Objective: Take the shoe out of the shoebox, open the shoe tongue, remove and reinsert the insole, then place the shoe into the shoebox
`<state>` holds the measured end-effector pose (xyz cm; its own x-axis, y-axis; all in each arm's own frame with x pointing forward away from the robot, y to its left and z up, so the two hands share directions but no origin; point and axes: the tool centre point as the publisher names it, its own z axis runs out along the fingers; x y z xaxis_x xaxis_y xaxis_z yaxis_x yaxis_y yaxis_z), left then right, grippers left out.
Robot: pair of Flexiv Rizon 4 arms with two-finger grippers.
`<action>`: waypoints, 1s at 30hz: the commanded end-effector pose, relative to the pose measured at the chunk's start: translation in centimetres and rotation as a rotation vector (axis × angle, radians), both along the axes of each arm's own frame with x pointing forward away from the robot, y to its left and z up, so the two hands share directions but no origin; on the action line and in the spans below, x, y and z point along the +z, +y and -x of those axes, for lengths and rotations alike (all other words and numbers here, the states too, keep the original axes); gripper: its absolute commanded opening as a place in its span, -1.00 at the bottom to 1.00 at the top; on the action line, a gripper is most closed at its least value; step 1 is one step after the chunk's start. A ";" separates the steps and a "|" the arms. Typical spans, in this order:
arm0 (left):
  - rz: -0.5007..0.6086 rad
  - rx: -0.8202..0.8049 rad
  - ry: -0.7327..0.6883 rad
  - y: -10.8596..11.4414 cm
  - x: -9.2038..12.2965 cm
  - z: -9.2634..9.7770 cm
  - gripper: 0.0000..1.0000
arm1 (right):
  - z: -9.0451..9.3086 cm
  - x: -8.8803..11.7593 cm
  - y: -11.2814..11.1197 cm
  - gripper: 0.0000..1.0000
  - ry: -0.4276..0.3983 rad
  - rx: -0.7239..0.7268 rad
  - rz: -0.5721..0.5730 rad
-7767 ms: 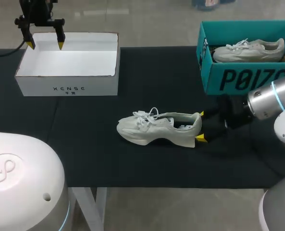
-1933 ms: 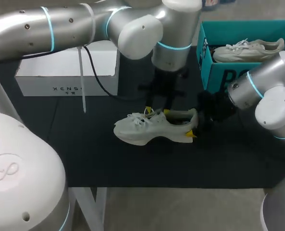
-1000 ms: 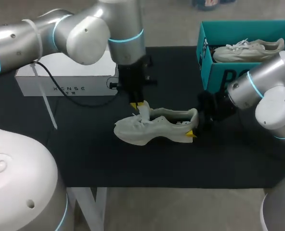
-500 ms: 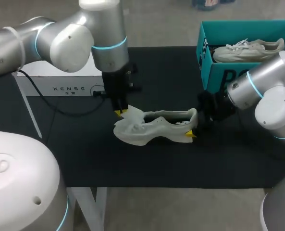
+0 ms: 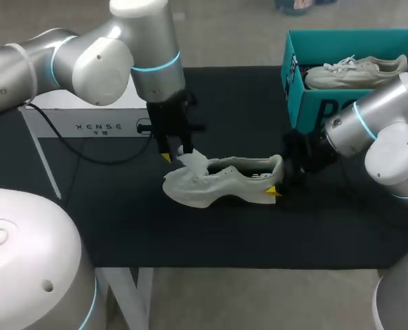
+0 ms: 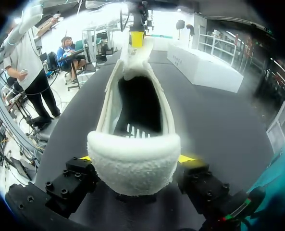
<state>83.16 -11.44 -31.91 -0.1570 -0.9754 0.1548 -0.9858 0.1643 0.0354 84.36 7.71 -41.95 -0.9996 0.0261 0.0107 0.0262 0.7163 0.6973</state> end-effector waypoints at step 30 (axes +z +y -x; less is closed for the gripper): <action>-0.153 -1.612 -0.121 -7.7 8.1 -1.9 -1.00 | -0.2 -0.2 0.1 -1.00 0.001 -0.001 0.003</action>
